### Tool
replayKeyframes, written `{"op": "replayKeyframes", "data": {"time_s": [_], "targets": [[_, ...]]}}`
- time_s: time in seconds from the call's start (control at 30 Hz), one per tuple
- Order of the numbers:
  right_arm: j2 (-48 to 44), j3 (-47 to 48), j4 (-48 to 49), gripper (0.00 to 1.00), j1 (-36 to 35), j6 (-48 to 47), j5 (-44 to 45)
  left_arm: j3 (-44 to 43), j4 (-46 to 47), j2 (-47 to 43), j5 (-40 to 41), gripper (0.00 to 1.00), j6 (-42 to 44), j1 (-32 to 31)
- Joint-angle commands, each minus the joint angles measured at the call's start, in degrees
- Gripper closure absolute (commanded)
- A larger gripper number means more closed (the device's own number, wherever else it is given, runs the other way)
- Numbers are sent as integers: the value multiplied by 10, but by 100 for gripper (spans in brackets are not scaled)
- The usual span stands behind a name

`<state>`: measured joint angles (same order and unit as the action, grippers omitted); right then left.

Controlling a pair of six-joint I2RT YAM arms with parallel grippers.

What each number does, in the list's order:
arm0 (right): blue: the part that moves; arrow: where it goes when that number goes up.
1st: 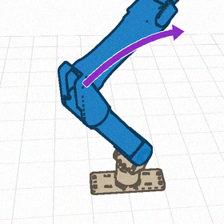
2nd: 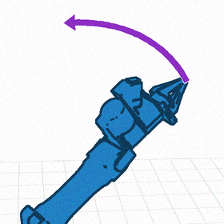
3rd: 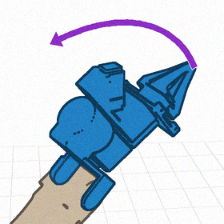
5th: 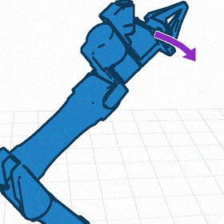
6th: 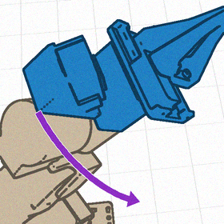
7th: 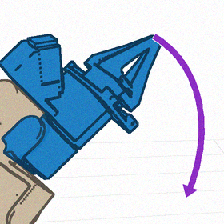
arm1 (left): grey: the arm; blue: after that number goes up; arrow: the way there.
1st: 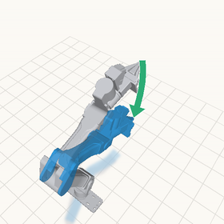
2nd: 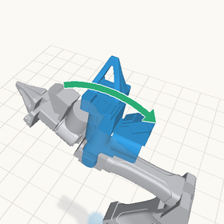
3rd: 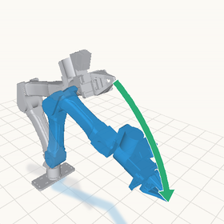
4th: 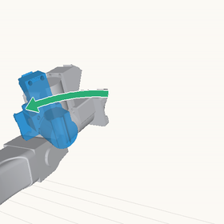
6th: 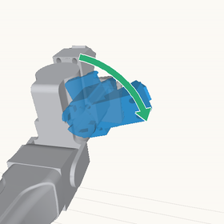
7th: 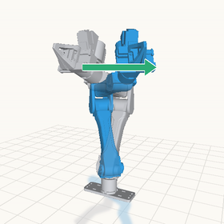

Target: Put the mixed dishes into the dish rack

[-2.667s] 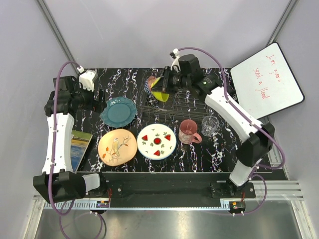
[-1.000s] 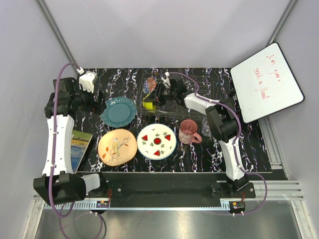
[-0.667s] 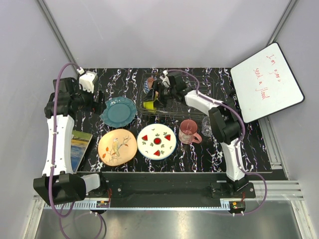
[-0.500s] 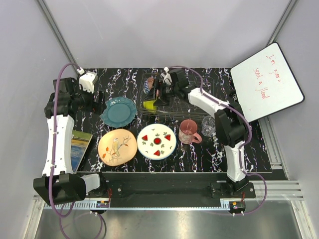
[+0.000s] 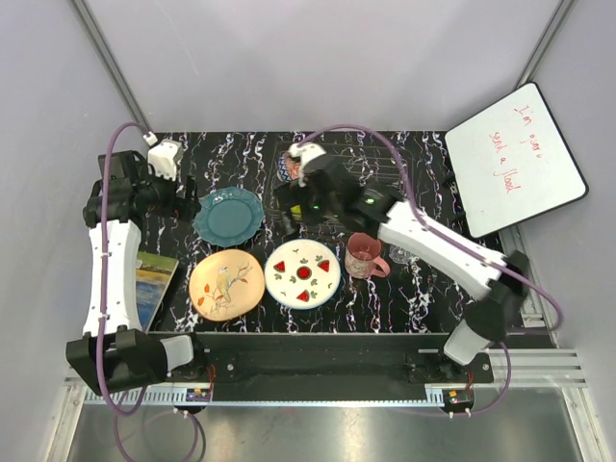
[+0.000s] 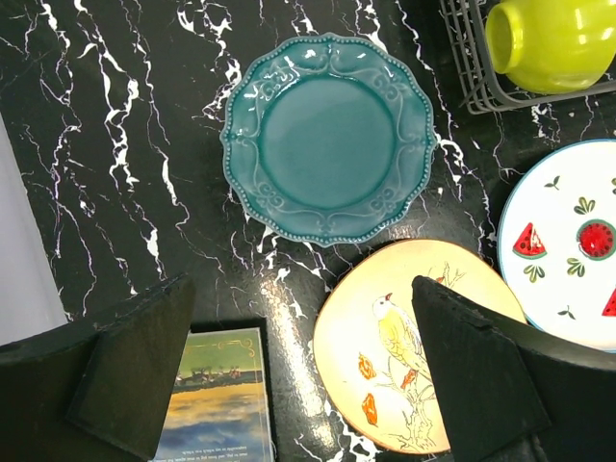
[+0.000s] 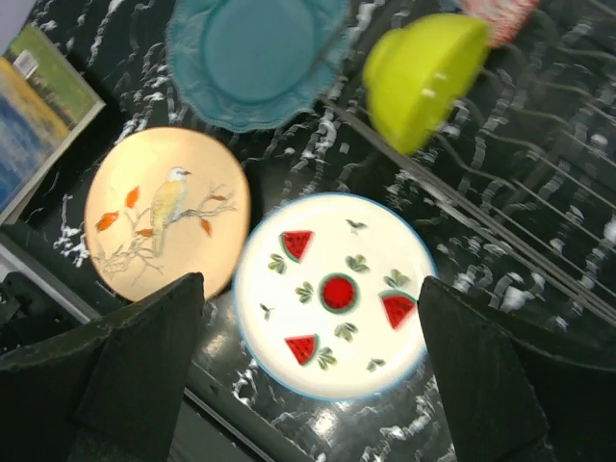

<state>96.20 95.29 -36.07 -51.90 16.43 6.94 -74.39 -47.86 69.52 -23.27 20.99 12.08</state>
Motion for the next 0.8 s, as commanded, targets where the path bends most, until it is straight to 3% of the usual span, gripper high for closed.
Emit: {"op": "replayKeyframes", "data": {"time_s": [0.0, 0.2, 0.33, 0.43, 0.77], "targets": [[-79, -100, -21, 0, 52, 16, -4, 29, 17, -1, -11, 1, 22, 5], [-159, -223, -24, 0, 47, 38, -47, 112, 17, -10, -17, 1, 76, -1], [-203, -295, -15, 0, 47, 55, -144, 146, 24, -15, -6, 1, 88, -52], [-232, -337, 20, 0, 47, 67, -157, 161, 48, -19, 8, 1, 85, -93], [-149, -350, 60, 2, 47, 49, -187, 134, 68, 46, 36, 1, 71, -176]]}}
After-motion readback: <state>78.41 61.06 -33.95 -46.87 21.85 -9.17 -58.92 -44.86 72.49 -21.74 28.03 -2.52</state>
